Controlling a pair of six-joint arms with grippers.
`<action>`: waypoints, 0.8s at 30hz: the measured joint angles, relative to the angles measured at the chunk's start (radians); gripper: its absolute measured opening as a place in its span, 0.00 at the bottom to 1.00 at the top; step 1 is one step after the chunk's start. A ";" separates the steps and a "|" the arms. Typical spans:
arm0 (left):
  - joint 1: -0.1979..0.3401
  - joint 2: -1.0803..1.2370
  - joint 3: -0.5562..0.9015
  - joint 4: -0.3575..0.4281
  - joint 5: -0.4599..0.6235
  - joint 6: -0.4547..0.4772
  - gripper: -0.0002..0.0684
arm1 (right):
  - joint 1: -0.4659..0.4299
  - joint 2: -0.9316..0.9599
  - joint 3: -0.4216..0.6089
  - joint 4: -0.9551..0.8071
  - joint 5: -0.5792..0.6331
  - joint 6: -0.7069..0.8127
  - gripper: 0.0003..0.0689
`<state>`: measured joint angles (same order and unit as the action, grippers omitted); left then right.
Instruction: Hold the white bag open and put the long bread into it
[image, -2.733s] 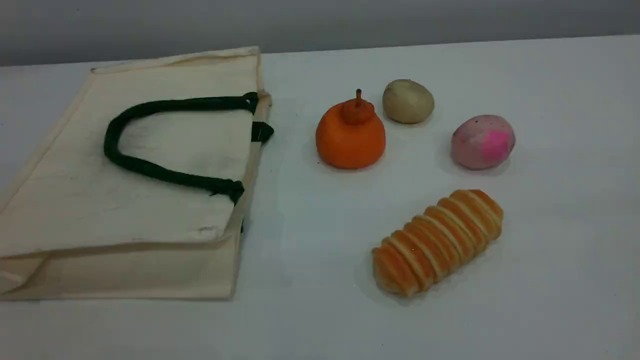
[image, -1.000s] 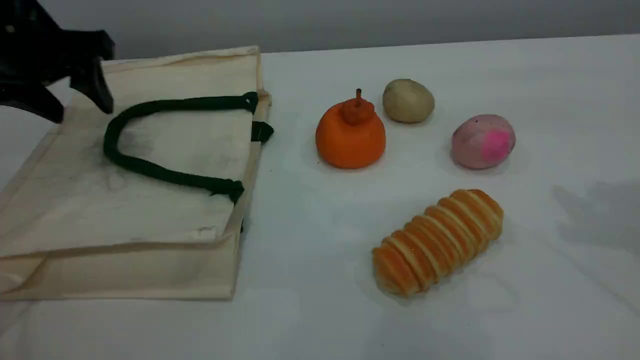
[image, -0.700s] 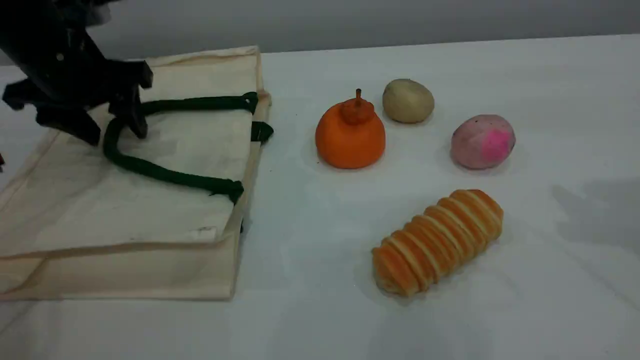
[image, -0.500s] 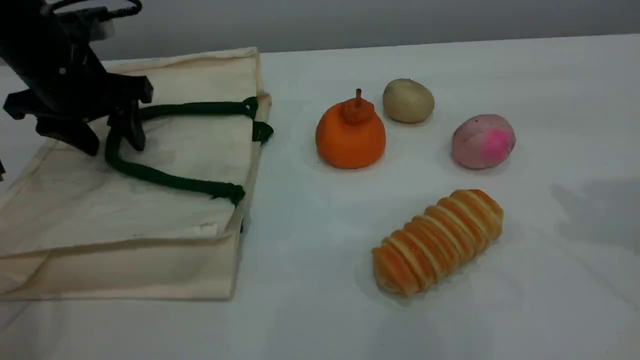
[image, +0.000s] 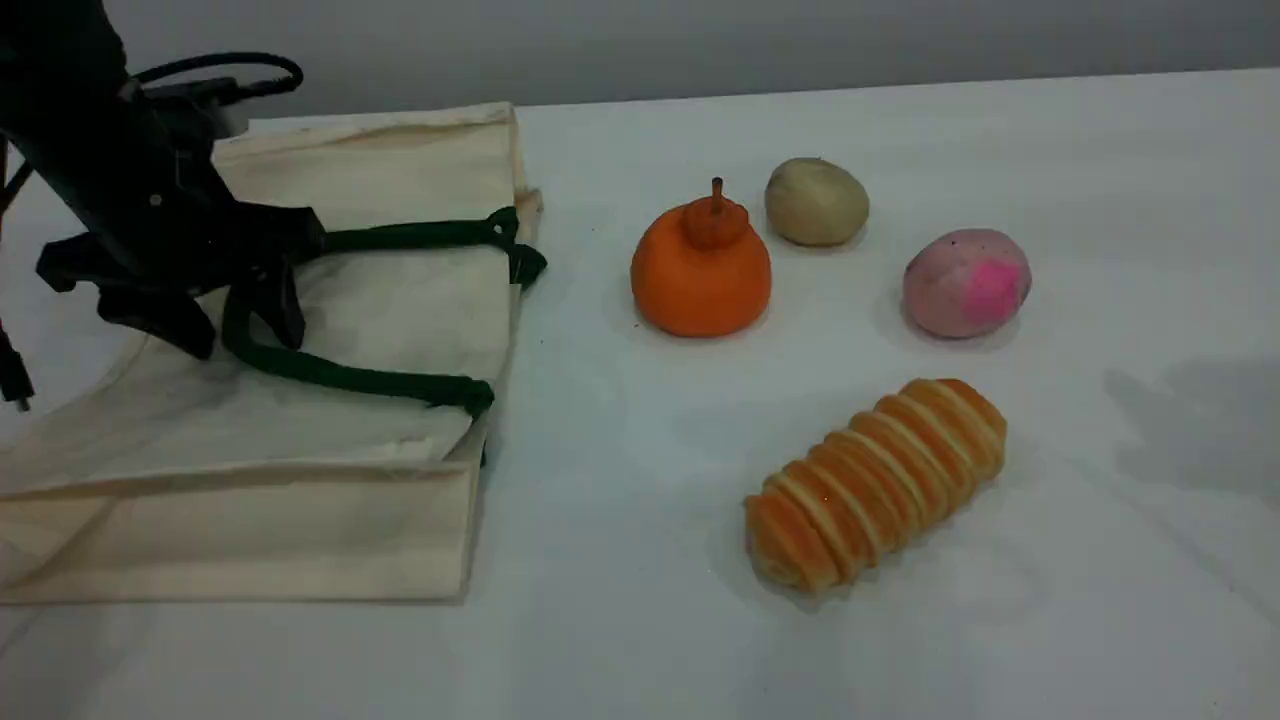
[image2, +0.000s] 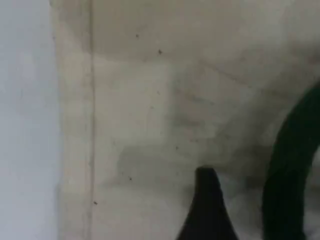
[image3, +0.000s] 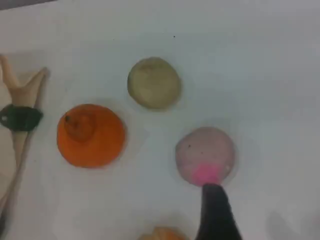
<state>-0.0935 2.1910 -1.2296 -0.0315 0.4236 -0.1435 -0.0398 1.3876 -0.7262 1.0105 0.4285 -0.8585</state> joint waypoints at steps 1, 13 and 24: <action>0.000 -0.001 0.000 -0.001 -0.004 0.000 0.63 | 0.000 0.000 0.000 0.000 0.000 0.000 0.59; 0.001 -0.075 0.000 -0.053 0.008 -0.004 0.12 | 0.000 -0.001 0.000 0.000 0.000 0.000 0.59; 0.001 -0.413 -0.075 -0.070 0.215 0.112 0.12 | 0.008 -0.001 0.000 0.141 0.020 -0.078 0.59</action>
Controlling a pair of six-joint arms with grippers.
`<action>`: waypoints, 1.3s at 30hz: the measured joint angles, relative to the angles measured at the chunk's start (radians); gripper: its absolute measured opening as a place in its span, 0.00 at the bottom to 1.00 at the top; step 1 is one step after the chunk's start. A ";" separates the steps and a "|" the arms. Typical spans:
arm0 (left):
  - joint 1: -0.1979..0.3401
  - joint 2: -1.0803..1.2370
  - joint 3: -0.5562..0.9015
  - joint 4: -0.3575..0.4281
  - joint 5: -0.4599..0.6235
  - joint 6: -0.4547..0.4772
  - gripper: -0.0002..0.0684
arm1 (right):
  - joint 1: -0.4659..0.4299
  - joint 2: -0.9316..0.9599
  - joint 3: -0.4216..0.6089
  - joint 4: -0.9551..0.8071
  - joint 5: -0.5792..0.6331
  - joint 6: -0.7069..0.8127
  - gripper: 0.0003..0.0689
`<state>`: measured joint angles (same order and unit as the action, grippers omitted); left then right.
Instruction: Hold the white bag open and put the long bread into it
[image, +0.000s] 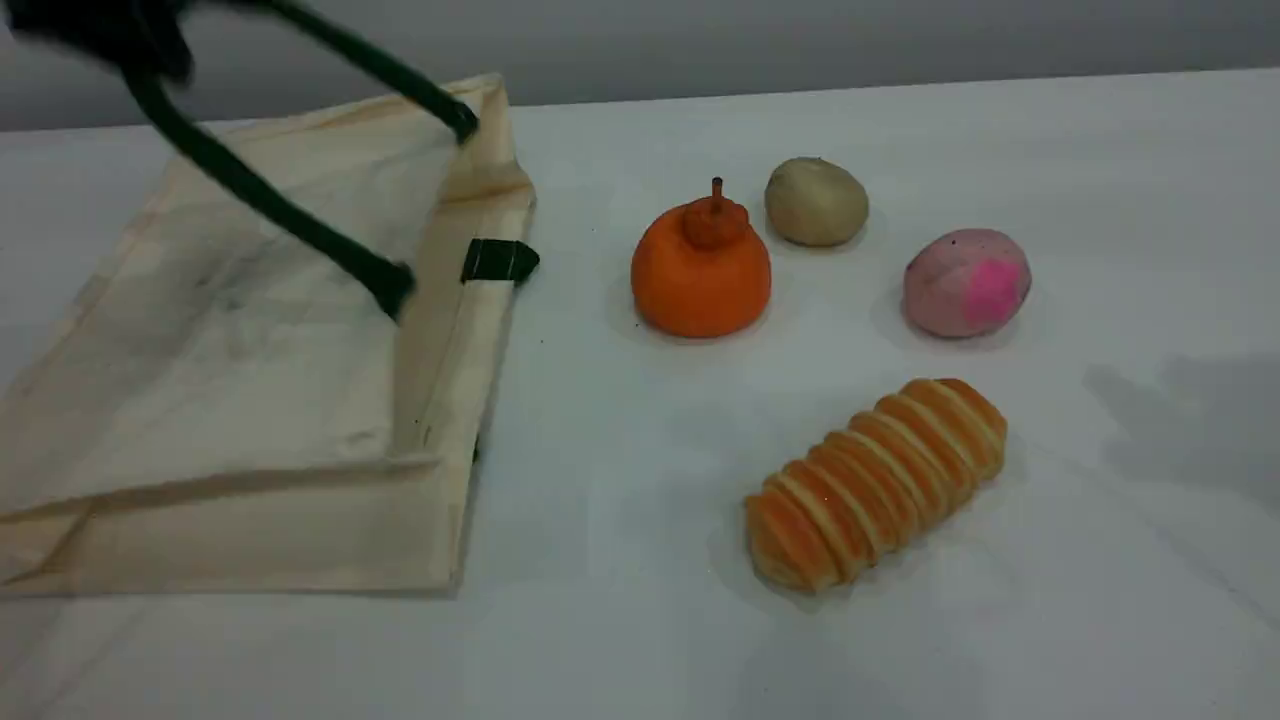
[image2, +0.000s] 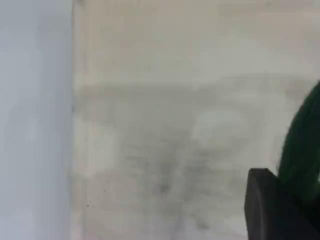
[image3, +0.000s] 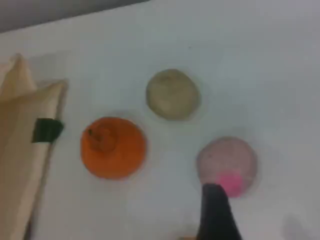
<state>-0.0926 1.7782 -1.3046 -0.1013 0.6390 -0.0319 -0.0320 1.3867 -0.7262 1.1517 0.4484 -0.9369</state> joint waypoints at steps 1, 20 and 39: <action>0.000 -0.030 -0.023 -0.014 0.037 0.018 0.12 | 0.009 0.000 0.000 0.014 0.002 -0.013 0.59; -0.162 -0.293 -0.234 -0.216 0.378 0.225 0.12 | 0.258 0.203 0.000 -0.039 0.086 0.128 0.59; -0.190 -0.306 -0.234 -0.146 0.404 0.233 0.12 | 0.303 0.453 0.001 -0.051 -0.068 -0.077 0.59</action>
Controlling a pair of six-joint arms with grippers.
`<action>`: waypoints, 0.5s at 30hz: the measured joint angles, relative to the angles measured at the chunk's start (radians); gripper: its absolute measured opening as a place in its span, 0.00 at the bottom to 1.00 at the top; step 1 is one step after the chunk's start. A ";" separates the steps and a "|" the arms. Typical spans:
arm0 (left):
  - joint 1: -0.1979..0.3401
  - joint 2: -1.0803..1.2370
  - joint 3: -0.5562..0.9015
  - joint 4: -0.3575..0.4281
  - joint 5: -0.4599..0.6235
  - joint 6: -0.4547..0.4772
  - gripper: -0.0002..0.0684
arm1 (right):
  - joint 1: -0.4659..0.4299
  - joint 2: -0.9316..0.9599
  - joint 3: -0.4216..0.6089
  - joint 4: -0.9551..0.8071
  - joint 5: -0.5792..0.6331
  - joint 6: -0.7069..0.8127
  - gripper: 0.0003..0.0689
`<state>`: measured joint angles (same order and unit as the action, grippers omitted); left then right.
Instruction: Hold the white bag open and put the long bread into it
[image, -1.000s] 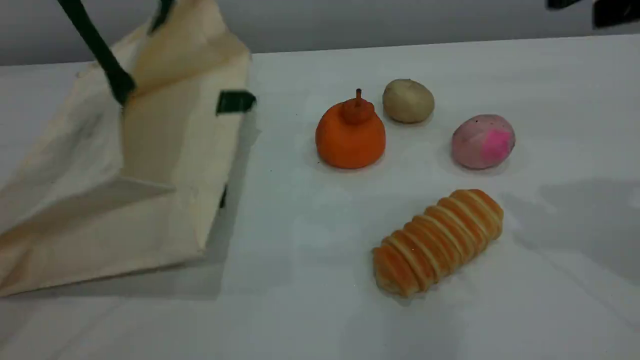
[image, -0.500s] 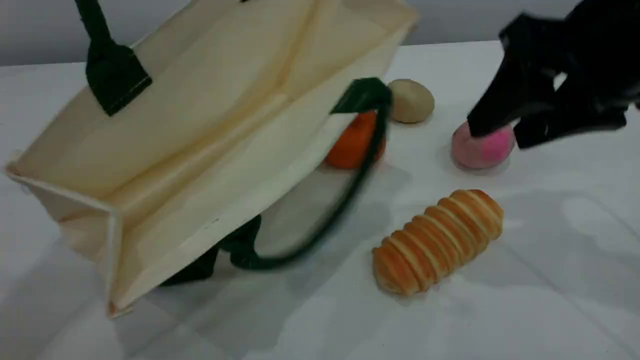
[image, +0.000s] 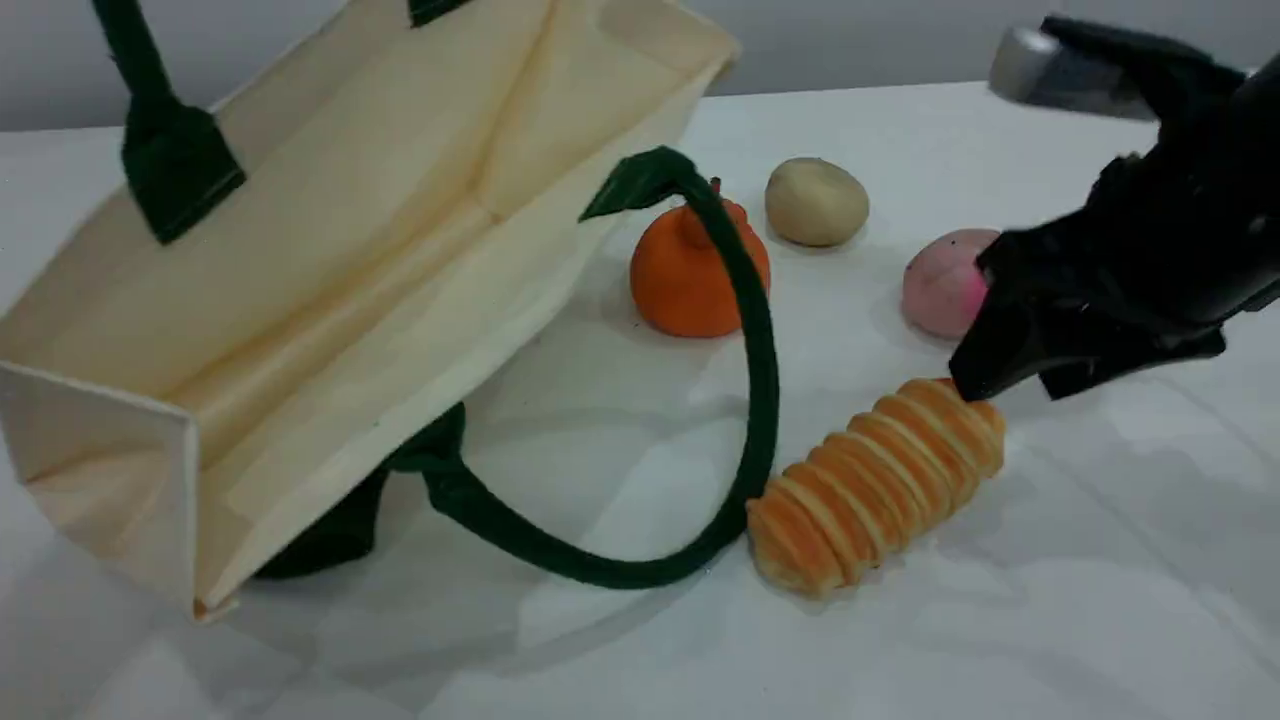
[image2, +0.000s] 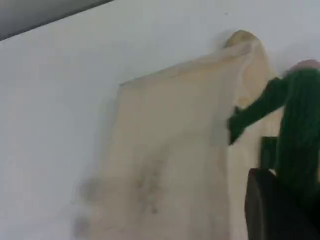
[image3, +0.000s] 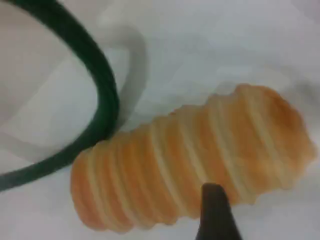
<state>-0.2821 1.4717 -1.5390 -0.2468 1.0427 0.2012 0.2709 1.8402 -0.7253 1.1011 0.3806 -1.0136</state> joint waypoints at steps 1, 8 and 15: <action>-0.001 0.000 0.000 -0.012 0.007 0.003 0.12 | 0.012 0.008 0.000 -0.001 -0.010 -0.018 0.59; -0.001 0.000 -0.034 -0.063 0.058 0.065 0.12 | 0.105 0.050 0.000 -0.001 -0.154 -0.073 0.59; -0.002 0.000 -0.041 -0.119 0.073 0.109 0.12 | 0.108 0.050 -0.001 -0.001 -0.261 -0.076 0.59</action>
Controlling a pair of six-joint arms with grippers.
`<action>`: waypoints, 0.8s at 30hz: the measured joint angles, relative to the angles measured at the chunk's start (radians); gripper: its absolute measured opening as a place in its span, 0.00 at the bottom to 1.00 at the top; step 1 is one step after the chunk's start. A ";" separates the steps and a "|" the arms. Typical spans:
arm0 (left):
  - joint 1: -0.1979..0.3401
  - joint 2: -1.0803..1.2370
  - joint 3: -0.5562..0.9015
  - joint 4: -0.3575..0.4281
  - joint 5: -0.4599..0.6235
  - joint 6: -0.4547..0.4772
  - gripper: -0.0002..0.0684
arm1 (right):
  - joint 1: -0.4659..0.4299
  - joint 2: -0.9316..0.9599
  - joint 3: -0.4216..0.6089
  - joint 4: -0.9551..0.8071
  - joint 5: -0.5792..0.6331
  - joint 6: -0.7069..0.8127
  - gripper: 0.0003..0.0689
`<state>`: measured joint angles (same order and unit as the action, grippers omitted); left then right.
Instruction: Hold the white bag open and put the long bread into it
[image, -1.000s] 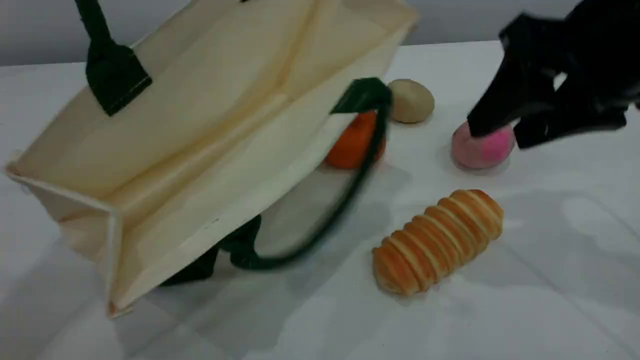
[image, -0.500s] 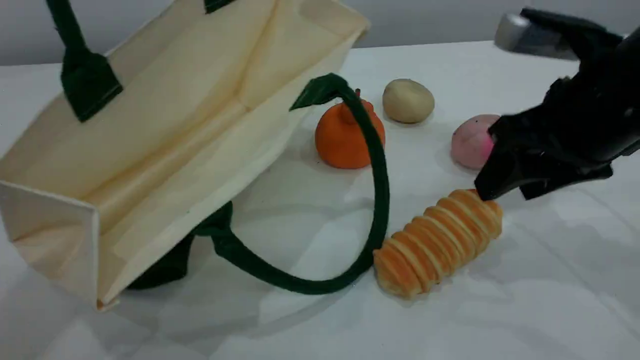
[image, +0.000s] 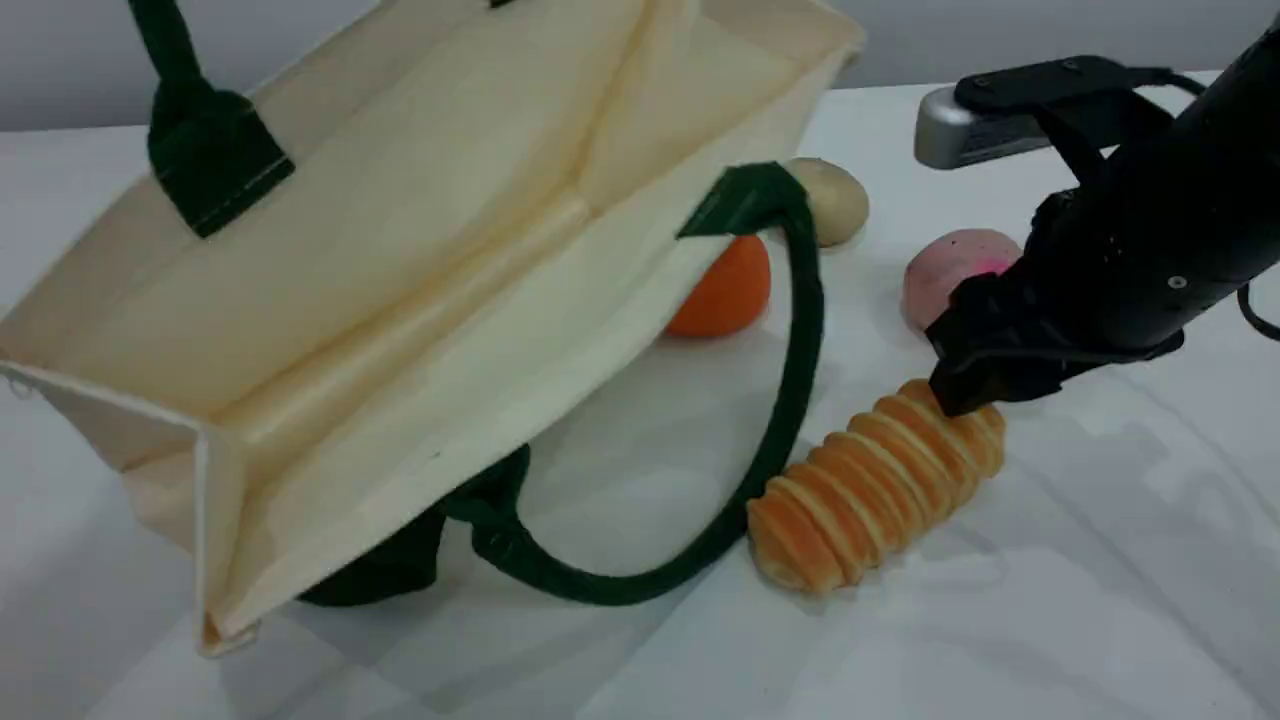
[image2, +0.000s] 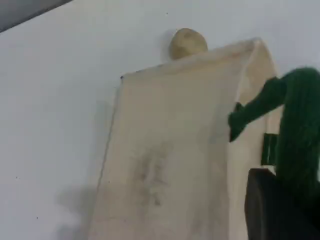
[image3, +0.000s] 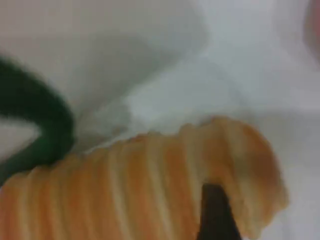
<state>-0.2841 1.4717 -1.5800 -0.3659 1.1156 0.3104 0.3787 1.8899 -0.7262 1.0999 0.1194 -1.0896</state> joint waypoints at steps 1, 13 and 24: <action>0.000 0.000 0.000 0.000 -0.001 0.000 0.12 | 0.000 0.000 0.000 -0.001 0.000 -0.003 0.59; 0.000 0.000 0.000 0.004 -0.006 0.000 0.12 | 0.000 0.089 -0.030 0.020 0.020 -0.003 0.59; 0.000 0.000 0.000 0.023 -0.006 0.000 0.12 | 0.000 0.200 -0.094 0.038 0.069 -0.007 0.59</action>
<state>-0.2841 1.4717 -1.5800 -0.3428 1.1099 0.3107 0.3787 2.0895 -0.8207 1.1383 0.1881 -1.0964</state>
